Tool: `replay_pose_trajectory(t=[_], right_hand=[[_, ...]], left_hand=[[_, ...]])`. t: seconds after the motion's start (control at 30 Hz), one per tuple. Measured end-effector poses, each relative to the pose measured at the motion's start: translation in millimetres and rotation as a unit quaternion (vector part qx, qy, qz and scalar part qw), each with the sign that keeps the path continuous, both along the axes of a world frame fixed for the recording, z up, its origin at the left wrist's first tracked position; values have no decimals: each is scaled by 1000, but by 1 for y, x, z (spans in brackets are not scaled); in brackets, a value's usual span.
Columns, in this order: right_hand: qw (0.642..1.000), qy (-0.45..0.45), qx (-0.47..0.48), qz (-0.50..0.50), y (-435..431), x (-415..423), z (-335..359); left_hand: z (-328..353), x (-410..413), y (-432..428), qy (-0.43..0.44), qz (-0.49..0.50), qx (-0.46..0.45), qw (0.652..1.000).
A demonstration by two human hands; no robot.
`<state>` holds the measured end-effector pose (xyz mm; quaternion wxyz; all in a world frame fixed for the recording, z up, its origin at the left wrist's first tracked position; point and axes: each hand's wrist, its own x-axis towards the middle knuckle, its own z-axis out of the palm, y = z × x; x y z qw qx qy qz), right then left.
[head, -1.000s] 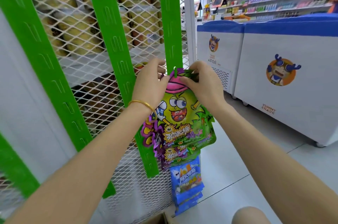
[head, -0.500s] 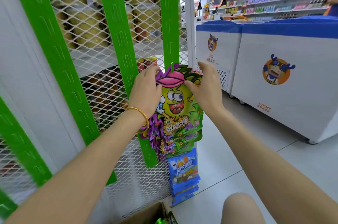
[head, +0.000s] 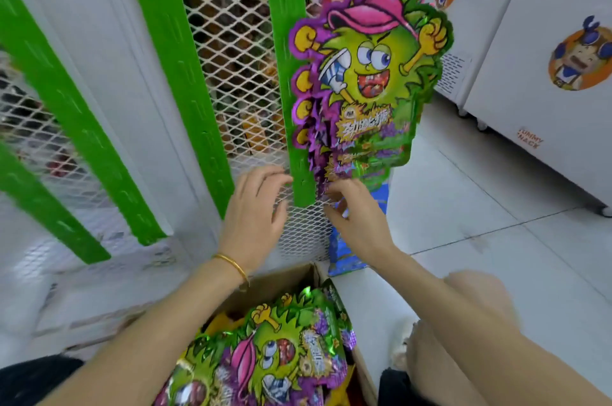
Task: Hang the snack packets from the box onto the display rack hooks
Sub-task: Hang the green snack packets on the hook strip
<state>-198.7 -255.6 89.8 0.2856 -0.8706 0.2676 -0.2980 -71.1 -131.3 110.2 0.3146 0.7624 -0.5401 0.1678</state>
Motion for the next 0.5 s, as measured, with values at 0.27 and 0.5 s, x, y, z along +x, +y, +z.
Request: replay_pose_trajectory(t=[0.27, 0.5], right_hand=[[951, -168, 99, -240, -36, -11, -20], [951, -149, 166, -212, -80, -13, -15]], left_hand=[[-2, -26, -42, 61, 2, 21, 998], [7, -42, -89, 62, 72, 30, 995]])
